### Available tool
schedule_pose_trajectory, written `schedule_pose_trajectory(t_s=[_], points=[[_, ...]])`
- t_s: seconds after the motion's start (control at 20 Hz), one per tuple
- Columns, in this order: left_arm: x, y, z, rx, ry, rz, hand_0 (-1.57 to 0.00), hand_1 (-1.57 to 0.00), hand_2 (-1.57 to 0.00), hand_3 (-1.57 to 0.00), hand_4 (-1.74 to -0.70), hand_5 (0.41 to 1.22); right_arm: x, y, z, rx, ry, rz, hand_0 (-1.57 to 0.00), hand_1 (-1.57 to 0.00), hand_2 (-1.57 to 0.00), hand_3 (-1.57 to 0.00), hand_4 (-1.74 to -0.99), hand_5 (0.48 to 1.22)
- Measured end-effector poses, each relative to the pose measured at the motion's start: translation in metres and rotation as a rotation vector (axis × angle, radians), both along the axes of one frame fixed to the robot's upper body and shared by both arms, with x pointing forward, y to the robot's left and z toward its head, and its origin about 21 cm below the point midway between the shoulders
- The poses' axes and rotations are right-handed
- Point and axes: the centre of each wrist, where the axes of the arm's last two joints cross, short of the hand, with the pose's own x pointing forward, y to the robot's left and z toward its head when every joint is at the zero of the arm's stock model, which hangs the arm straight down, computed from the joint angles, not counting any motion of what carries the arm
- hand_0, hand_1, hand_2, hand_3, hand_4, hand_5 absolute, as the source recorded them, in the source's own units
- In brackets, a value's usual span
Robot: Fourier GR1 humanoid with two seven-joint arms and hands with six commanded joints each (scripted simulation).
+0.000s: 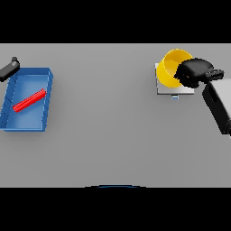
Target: Pick up the red beaker and tilt it to pour out 1 green nut into yellow bowl. Pick up the yellow bowl and place it on the metallic measuring scale.
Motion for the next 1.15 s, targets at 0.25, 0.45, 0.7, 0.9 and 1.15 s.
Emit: schedule_pose_trajectory(t_s=[0.25,0.45,0.7,0.9,1.15], points=[[0.004,-0.003,0.001,-0.009,0.005,-0.012,0.00,0.00,0.00,0.00,-0.84,0.773,0.003,-0.006,0.000,0.023,0.014,-0.023,-1.41,-1.15,-1.18,-1.39,-1.644,1.221],[0.007,-0.001,-0.001,-0.016,-0.006,-0.007,0.00,0.00,0.00,0.00,-0.85,0.767,0.006,-0.004,-0.001,0.027,0.053,-0.070,-0.95,-0.69,-0.67,-0.88,-1.564,0.991],[0.006,-0.003,0.000,-0.005,-0.004,-0.018,0.00,0.00,0.00,0.00,-0.85,0.771,0.003,-0.007,-0.002,0.042,0.096,-0.087,-0.37,-0.28,-0.35,-0.56,-1.501,0.865],[0.002,-0.005,-0.002,-0.019,-0.006,-0.016,0.00,0.00,0.00,0.00,-0.86,0.772,0.006,-0.010,0.000,0.008,0.089,-0.083,-0.15,-0.11,-0.18,-0.40,-1.452,0.818],[0.001,-0.007,-0.001,-0.005,-0.011,-0.007,0.00,0.00,0.00,0.00,-0.85,0.768,0.006,-0.012,0.001,-0.007,0.102,-0.056,-0.05,-0.04,-0.06,-0.26,-1.414,0.796]])
